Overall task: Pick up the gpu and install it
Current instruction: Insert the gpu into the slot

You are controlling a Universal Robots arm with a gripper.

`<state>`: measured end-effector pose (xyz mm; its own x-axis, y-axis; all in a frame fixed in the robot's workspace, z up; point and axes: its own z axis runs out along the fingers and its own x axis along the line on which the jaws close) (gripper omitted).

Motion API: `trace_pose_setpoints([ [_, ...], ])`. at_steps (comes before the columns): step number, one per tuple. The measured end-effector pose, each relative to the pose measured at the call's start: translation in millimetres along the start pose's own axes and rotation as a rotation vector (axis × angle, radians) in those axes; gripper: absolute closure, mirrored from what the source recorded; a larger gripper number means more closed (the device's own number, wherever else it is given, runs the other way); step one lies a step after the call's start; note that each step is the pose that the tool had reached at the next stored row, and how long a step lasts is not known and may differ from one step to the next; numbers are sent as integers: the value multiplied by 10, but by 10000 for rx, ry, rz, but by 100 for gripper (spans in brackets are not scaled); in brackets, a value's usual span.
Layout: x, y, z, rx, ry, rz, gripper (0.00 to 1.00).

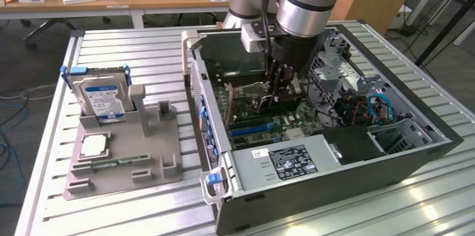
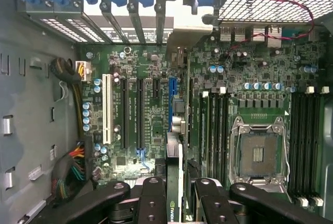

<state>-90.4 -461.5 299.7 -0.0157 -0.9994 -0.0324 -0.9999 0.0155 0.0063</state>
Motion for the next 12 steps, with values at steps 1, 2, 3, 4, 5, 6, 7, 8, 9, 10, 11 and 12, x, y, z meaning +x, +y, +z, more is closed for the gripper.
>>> trace_pose_setpoints([
  [1, 0, 2, 8, 0, 3, 1, 74],
  [2, 0, 16, 11, 2, -2, 3, 74],
  [3, 0, 17, 11, 1, -2, 2, 74],
  [4, 0, 17, 10, 1, -1, 1, 74],
  [5, 1, 17, 10, 1, 0, 1, 74],
  [6, 0, 17, 9, 0, 1, 1, 74],
  [7, 1, 17, 10, 0, 1, 1, 74],
  [8, 1, 17, 10, 0, 1, 1, 74],
  [9, 1, 18, 9, 0, 1, 1, 74],
  [10, 1, 24, 10, 0, 1, 1, 74],
  [11, 1, 33, 11, 0, 1, 1, 74],
  [12, 1, 37, 11, 0, 1, 1, 74],
])
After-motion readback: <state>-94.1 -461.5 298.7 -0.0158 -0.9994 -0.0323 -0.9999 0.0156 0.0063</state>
